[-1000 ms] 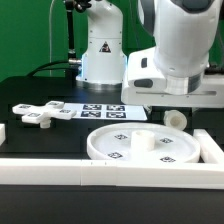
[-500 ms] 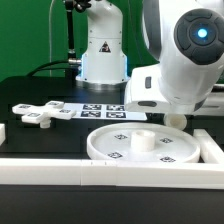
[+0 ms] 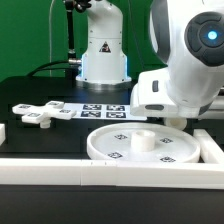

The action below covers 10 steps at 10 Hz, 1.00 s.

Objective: Assemble round table

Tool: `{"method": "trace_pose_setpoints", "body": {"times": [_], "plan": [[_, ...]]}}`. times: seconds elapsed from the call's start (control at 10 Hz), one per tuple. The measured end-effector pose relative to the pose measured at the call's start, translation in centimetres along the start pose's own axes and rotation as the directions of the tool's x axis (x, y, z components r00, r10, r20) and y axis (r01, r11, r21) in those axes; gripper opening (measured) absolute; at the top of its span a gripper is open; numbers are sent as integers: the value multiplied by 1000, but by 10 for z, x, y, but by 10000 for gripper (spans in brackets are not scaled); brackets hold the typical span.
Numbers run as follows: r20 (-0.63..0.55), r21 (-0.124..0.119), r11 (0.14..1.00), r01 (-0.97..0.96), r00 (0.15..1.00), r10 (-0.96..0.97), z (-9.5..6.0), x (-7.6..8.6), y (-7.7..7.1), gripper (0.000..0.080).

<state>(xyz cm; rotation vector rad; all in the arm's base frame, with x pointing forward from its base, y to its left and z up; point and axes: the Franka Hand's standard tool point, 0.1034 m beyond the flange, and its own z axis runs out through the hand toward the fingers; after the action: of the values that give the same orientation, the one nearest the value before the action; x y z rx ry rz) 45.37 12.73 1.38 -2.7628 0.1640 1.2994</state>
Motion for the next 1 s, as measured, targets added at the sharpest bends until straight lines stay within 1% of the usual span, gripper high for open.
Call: {"method": "trace_pose_setpoints", "body": {"times": [0.2,0.3,0.4,0.8,0.9,1.0], "plan": [[4,2,1000,-1,1000,1,2,1,2,649],[1,3,1000,0,1000,0,2,1,3,516],[0,3,1000,1,1000,-1,2,2,2,404],[-12,2,1000,28,1000,-28,-2,3,2,407],[-20,1,999,47,999,-47,-7,1,1,407],[-18,0,998,69,997,-69,-16,-6,2,407]]}}
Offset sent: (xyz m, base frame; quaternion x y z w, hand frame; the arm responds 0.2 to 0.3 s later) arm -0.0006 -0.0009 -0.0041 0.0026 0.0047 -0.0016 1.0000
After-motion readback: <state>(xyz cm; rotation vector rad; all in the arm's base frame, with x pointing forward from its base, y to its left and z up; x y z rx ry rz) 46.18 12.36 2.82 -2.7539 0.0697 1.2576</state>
